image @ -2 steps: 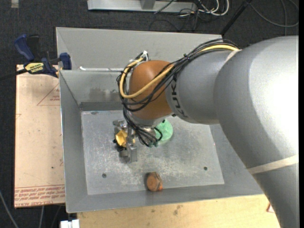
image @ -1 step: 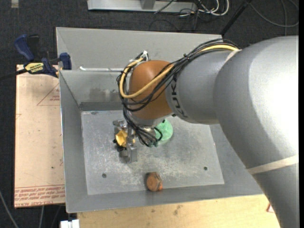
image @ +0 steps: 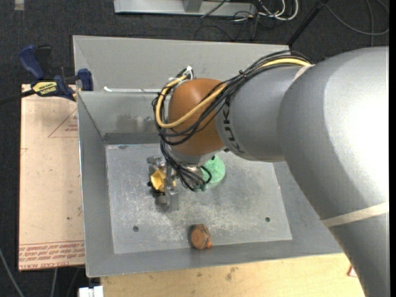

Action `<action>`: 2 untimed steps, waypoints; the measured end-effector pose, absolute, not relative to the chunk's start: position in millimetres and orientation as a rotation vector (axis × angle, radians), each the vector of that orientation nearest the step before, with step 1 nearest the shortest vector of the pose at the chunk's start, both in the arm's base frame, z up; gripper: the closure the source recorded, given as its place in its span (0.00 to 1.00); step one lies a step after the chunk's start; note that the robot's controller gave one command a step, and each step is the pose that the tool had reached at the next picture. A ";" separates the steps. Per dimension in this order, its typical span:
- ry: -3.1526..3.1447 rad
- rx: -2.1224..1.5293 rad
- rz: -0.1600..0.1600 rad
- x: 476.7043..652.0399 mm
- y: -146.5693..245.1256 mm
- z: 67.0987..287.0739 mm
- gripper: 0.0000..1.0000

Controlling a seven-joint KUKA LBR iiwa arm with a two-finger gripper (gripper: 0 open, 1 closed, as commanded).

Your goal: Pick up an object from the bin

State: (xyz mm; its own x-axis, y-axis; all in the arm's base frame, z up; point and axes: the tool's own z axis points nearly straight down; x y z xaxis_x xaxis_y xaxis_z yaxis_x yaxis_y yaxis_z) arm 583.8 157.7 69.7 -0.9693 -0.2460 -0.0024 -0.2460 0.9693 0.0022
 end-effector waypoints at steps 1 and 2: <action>3.115 -0.389 0.004 583.8 157.7 69.7 1.00; 3.115 -0.389 0.004 583.8 157.7 69.7 1.00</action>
Offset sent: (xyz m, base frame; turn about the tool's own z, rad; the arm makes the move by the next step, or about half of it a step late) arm 0.0000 0.0000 0.0000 0.0000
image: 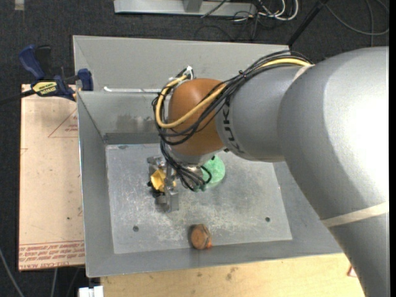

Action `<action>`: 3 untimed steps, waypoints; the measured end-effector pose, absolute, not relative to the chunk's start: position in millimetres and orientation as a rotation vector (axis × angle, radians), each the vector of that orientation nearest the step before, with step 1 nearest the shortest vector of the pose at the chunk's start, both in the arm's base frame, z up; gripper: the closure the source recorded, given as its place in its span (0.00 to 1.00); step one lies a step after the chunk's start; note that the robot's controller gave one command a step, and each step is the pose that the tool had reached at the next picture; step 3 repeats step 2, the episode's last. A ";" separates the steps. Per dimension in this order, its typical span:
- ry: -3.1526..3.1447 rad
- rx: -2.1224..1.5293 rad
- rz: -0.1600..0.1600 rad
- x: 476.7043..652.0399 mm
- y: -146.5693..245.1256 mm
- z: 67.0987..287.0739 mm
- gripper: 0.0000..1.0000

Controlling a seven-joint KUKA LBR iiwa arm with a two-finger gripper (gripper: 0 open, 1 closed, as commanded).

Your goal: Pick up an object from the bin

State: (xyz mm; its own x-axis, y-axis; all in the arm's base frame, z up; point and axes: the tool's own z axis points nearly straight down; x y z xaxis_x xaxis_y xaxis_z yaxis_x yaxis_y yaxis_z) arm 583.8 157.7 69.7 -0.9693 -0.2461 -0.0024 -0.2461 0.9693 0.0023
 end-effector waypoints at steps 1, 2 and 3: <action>3.115 -0.389 0.004 583.9 157.7 69.8 0.00; 3.114 -0.389 0.005 584.1 158.0 70.3 1.00; 3.114 -0.389 0.005 584.1 158.0 70.3 1.00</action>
Offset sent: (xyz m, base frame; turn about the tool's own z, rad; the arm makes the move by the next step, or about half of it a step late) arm 0.0000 0.0000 0.0000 0.0000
